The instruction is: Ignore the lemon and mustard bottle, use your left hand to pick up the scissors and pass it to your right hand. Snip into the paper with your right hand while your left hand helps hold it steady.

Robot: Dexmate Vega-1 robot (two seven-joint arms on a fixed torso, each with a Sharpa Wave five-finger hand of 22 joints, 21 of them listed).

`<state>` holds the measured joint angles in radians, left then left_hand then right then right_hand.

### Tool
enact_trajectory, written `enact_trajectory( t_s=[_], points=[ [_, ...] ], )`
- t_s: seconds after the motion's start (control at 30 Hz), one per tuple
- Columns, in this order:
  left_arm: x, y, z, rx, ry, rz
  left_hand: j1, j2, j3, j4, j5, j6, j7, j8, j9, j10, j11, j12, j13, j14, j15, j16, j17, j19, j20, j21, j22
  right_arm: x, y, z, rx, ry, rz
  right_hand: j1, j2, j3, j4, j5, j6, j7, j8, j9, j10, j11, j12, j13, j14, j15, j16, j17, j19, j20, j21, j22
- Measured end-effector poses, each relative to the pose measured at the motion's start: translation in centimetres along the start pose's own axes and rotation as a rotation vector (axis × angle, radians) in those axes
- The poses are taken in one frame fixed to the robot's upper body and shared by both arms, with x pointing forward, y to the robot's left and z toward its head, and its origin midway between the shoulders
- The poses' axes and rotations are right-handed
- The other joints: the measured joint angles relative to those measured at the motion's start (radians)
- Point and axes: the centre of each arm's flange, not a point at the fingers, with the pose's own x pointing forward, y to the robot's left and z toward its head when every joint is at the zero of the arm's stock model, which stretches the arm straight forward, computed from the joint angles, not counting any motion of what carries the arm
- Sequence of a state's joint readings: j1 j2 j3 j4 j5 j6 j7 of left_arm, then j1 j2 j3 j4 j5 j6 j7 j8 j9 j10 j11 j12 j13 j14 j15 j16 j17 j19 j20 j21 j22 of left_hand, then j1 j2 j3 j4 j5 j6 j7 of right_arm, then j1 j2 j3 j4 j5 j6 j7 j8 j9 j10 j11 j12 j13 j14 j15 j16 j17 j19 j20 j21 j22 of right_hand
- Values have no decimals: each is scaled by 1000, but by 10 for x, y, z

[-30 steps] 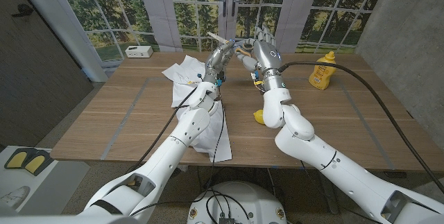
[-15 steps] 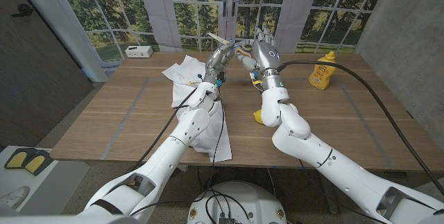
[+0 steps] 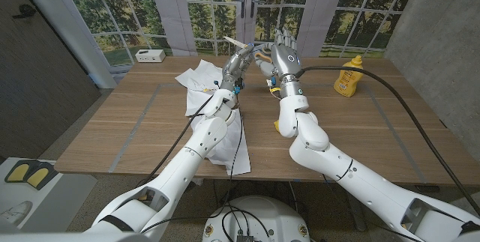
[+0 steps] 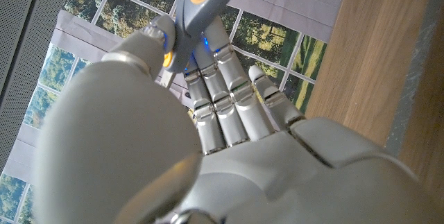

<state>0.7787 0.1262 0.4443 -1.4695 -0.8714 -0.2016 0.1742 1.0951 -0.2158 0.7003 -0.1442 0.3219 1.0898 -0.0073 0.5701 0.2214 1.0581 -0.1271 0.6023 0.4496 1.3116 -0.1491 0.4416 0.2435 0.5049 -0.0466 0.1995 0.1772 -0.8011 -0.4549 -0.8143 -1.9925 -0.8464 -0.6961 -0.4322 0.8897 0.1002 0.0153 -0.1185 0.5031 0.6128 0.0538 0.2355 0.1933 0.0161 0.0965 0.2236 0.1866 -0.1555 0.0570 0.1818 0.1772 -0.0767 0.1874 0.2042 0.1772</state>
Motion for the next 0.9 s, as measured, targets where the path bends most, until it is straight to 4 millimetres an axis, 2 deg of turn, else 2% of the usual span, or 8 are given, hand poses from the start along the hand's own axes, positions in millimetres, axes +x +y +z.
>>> enact_trajectory(
  t_s=[0.3,0.53,0.8,0.9],
  points=[
    [0,-1,-1,-2,2,0,0,0,0,0,0,0,0,-4,-1,0,0,0,0,0,0,0,0,0,0,0,0,-1,1,2,-31,-2,-21,0,0,-4,-4,0,17,9,0,1,28,-7,7,0,11,-11,0,0,11,-11,0,0],
    [-1,0,-2,-3,3,1,0,0,0,0,0,0,0,-8,-1,0,0,0,0,0,0,0,5,0,0,0,0,-2,2,2,-54,1,-37,0,0,-12,-3,4,54,17,1,0,77,5,21,-5,31,-12,0,0,27,-20,0,0],
    [-1,1,-1,-6,1,4,0,0,-1,1,-2,0,0,-5,-1,0,0,0,0,0,0,-1,0,0,0,0,0,-2,2,2,-74,6,-48,0,0,-16,1,8,97,11,12,0,108,0,32,-5,44,-14,0,0,43,-25,0,0],
    [-1,1,0,-7,-3,6,0,0,-1,1,-3,0,0,-5,-1,0,0,0,0,0,0,-1,0,0,0,0,0,-2,3,2,-80,9,-49,0,0,-16,0,8,98,12,12,0,115,7,32,-5,45,-16,0,0,45,-27,0,0]
  ],
)
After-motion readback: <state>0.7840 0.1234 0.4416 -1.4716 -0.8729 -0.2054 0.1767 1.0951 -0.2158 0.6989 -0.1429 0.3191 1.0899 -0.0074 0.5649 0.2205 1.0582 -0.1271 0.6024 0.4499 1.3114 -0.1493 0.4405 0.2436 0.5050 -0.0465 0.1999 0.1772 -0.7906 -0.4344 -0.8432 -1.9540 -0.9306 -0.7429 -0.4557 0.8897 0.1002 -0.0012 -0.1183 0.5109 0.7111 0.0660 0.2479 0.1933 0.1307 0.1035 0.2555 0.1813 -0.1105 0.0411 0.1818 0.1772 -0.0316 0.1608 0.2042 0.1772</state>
